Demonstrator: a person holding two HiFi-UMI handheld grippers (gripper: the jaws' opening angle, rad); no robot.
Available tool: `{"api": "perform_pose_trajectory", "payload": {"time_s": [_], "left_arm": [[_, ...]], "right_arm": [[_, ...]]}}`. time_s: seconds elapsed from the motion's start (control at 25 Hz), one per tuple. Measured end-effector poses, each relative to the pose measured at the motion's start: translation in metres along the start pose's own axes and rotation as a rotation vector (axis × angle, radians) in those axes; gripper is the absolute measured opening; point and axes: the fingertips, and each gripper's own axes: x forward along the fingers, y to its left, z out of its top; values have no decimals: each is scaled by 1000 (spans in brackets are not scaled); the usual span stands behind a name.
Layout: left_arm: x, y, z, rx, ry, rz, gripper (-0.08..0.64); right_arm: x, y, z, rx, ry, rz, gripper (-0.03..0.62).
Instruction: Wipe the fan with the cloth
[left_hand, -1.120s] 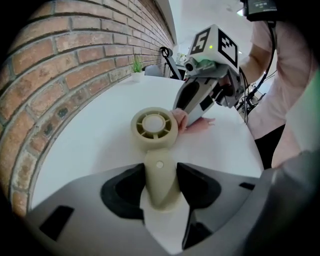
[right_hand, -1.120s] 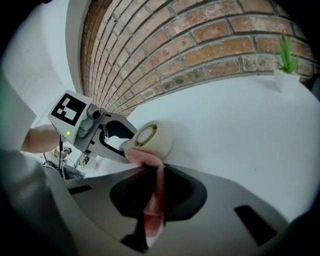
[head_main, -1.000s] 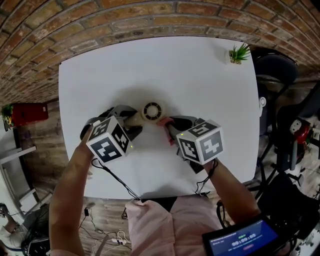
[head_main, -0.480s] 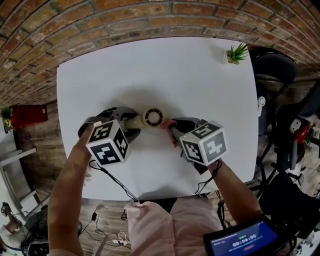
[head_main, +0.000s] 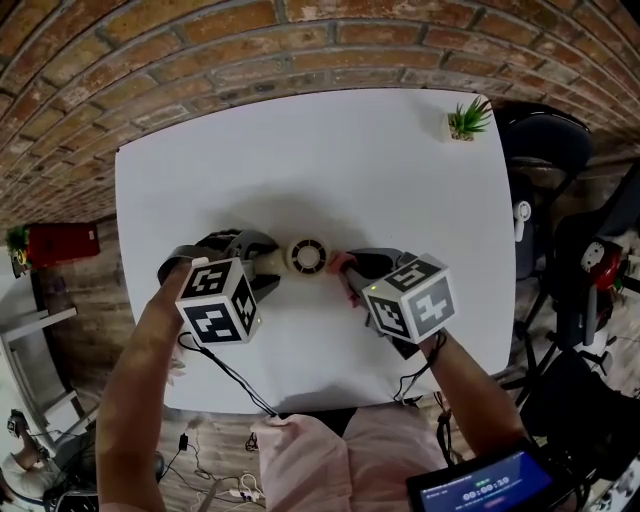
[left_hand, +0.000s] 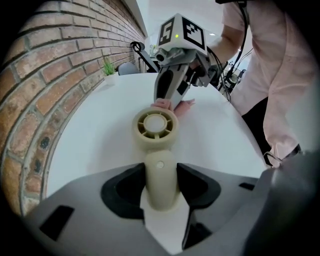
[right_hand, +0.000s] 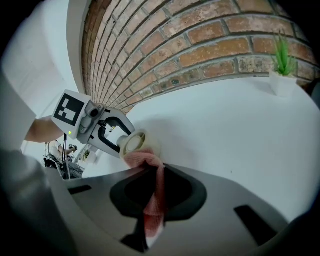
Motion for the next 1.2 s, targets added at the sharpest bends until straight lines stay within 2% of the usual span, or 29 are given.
{"api": "perform_pose_trajectory", "payload": {"time_s": [0.64, 0.92, 1.2], "left_arm": [[3, -6, 5, 239, 93, -64, 206], [6, -11, 10, 395, 158, -80, 202], [8, -16, 13, 506, 210, -99, 201]], "right_arm": [[-3, -5, 2, -90, 35, 15, 34], [-2, -2, 2, -193, 74, 39, 34], [0, 4, 0, -276, 101, 63, 34]]}}
